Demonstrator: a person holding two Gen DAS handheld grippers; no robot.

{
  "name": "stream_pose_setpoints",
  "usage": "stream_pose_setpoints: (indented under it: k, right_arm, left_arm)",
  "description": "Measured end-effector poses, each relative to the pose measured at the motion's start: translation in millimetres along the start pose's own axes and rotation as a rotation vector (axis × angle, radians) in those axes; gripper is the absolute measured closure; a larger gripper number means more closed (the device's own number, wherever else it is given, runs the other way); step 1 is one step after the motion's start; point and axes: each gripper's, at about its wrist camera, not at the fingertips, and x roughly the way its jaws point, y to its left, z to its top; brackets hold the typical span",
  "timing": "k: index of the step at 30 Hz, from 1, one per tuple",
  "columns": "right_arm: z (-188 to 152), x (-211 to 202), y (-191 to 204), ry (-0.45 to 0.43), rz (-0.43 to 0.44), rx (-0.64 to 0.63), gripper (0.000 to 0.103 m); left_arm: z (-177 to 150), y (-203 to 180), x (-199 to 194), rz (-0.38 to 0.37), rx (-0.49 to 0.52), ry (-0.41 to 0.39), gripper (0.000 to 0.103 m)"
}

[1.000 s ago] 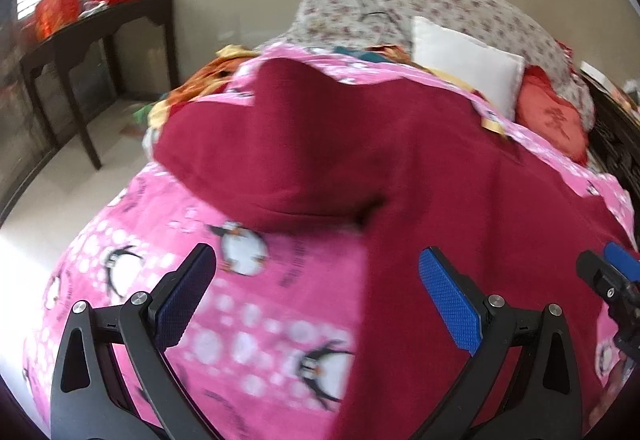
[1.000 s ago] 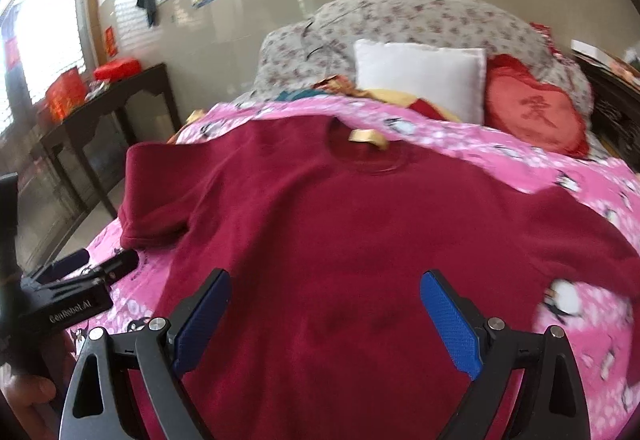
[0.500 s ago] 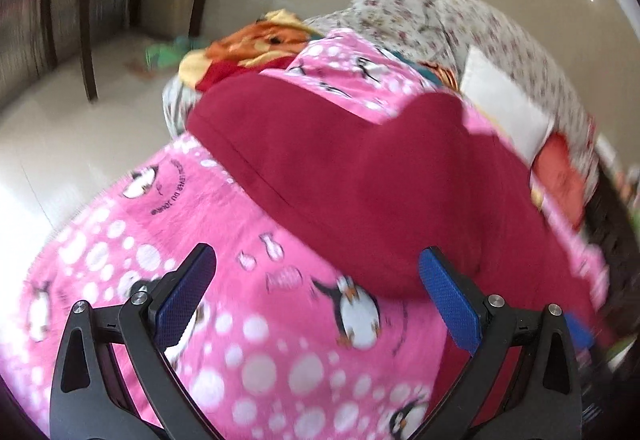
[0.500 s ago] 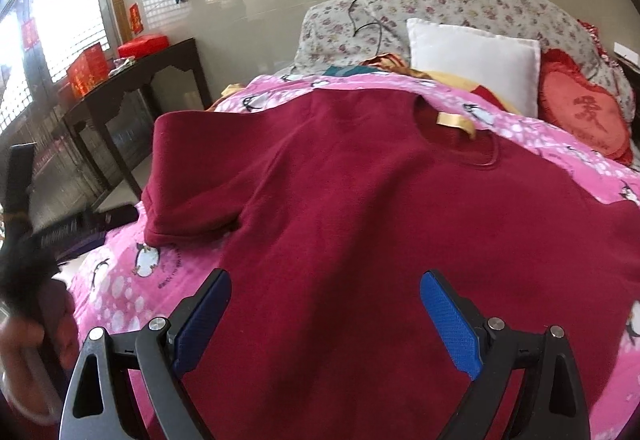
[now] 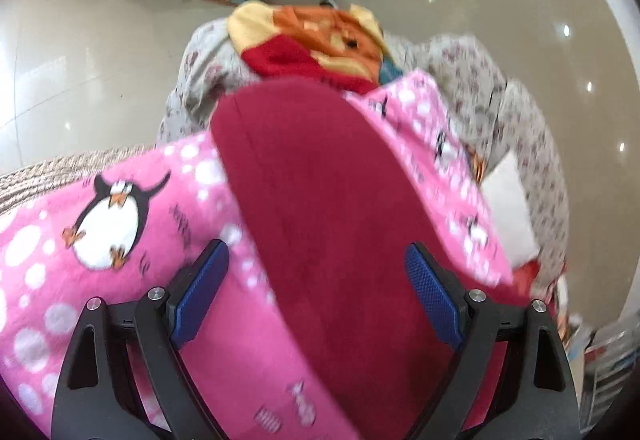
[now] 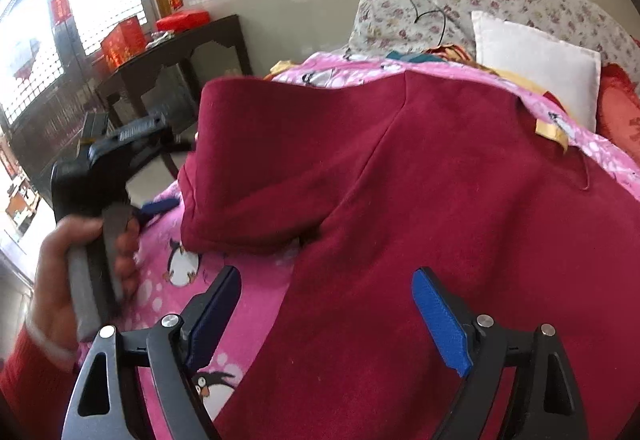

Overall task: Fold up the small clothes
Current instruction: 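Grasp a sleeve with the left gripper and fold it across the sweater body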

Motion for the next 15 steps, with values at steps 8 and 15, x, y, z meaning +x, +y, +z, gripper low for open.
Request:
stream_pose_setpoints:
  k: [8,15]
  right_arm:
    - [2,-23,-13,-0.028,-0.001,0.031,0.018]
    - [-6,-69,-43,-0.082,-0.015,0.085,0.018]
  left_arm:
    - [16,-9,12,-0.017,0.102,0.027,0.092]
    - [29,-58,-89,-0.102,0.235,-0.134,0.094]
